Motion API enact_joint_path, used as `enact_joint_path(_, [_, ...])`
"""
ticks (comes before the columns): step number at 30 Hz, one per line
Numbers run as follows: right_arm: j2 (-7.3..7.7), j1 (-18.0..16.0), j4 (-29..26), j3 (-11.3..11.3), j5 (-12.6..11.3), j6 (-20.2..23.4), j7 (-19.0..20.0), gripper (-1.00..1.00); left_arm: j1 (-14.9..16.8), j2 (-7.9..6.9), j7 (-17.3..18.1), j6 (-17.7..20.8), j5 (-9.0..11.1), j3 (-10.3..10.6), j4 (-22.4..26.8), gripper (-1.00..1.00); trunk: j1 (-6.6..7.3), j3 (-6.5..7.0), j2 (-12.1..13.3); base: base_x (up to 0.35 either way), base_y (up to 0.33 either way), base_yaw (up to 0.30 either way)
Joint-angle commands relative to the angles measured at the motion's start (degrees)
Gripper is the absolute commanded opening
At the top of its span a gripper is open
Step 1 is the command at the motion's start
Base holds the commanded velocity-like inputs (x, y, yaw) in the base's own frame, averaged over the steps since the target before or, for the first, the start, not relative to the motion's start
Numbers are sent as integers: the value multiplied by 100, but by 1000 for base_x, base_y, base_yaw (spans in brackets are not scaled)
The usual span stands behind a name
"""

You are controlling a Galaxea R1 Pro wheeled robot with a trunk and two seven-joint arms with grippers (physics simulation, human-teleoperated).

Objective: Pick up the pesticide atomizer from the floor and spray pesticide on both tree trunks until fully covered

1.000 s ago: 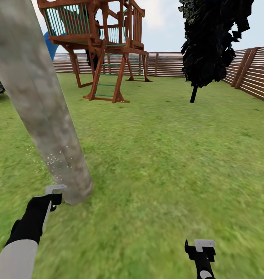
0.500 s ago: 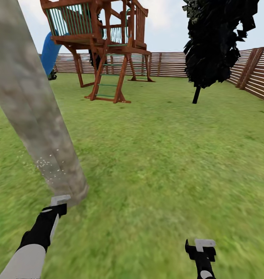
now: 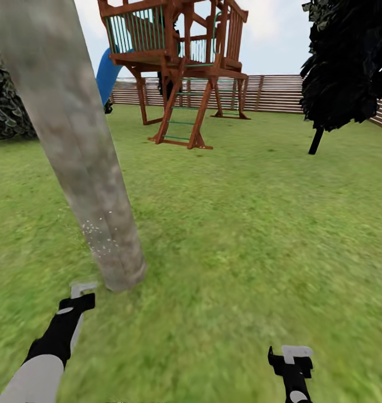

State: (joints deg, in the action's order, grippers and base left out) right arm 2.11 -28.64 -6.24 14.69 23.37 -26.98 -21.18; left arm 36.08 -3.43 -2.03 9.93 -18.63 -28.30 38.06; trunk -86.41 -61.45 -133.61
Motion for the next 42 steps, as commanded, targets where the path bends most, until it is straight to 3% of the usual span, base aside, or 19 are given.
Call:
enact_joint_path(1, [4,-1,-1,-1,1,0,0,100,4,58,-101,-162,-37,9,-353,-100,1,1,0,105,-184,264])
enact_joint_path(4, [6,0,-7,-1,1,0,0,100,24,127,-581,-231,-48,41,-697,-100,1,1,0,42,-247,78])
enact_joint_path(9, [9,0,-6,-1,1,0,0,100,30,209,-676,-259,-46,35,-717,-100,1,1,0,8,-270,4])
enact_joint_path(14, [15,2,-5,-1,1,0,0,100,30,286,-684,-260,-45,35,-678,-100,1,1,0,162,-235,0])
enact_joint_path(27, [9,-1,-1,-1,1,0,9,100,30,289,-684,-255,-45,35,-669,-100,1,1,0,259,-175,0])
enact_joint_path(42, [9,2,0,-3,1,0,9,100,39,282,-684,-255,-36,26,-660,-100,1,1,0,160,-223,256])
